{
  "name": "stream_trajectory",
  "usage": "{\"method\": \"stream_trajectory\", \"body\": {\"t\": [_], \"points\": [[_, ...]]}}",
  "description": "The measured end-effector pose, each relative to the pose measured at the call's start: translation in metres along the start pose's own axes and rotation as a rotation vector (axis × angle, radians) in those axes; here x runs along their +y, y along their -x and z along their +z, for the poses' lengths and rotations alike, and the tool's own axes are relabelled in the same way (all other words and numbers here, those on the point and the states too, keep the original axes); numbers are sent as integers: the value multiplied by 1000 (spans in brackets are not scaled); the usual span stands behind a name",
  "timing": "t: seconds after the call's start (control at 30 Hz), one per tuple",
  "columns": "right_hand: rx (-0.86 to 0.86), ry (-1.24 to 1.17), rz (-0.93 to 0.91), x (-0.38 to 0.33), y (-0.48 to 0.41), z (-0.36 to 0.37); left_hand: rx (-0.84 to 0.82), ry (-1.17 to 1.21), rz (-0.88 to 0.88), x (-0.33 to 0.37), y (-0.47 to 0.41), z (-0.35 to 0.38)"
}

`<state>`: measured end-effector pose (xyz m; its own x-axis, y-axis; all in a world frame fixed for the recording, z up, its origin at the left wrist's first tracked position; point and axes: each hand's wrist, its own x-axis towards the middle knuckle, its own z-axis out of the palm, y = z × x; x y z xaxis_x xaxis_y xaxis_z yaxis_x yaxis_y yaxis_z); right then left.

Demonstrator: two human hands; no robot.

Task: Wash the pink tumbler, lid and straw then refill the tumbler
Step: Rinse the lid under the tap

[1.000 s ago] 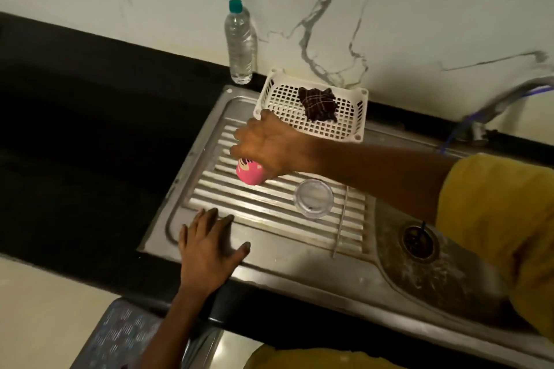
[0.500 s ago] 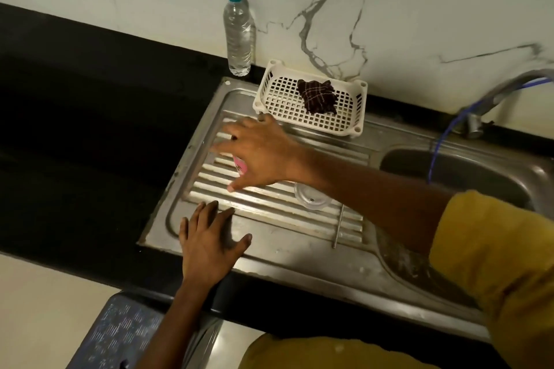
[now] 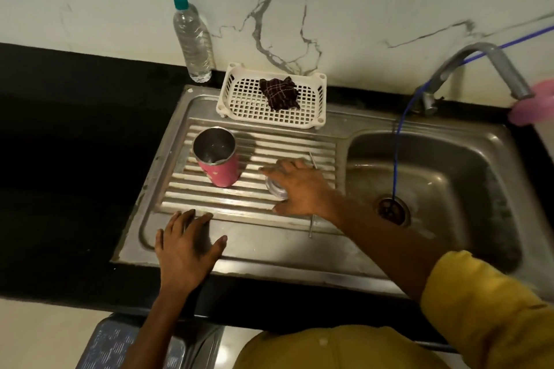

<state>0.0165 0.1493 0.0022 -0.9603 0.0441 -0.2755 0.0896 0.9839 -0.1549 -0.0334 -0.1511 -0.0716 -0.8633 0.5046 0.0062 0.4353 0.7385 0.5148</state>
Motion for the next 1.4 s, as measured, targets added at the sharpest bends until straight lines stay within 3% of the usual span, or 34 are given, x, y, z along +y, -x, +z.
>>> {"method": "stream_trajectory", "body": {"t": [0.1,0.17,0.3,0.4,0.5,0.73,0.87,0.93,1.03,1.13,1.27,1.4], "points": [[36,-51,47,4,-4,0,-11,123,52,11,3,-5],[37,-228,84,8,-1,-4,-10,307,79,37,7,-9],[-20,-1086,150,22,34,-17,-6,591,-1,97,18,-1],[-55,-1718,309,41,80,-13,-98,805,-58,149,17,17],[-67,-2028,347,73,131,4,-212,853,1,212,11,43],[148,-2004,524,158,204,34,-370,930,43,348,14,113],[405,-1495,478,212,228,31,-432,1077,-81,401,12,135],[489,-1447,463,236,232,28,-513,1212,-258,424,8,141],[418,-1299,372,263,235,16,-481,1305,-450,443,-4,149],[332,-1153,321,301,220,-2,-414,1278,-485,458,-23,151],[378,-1198,400,359,172,-35,-374,1177,-497,462,-57,151],[469,-1083,397,399,125,-65,-378,1075,-498,464,-90,156]]}}
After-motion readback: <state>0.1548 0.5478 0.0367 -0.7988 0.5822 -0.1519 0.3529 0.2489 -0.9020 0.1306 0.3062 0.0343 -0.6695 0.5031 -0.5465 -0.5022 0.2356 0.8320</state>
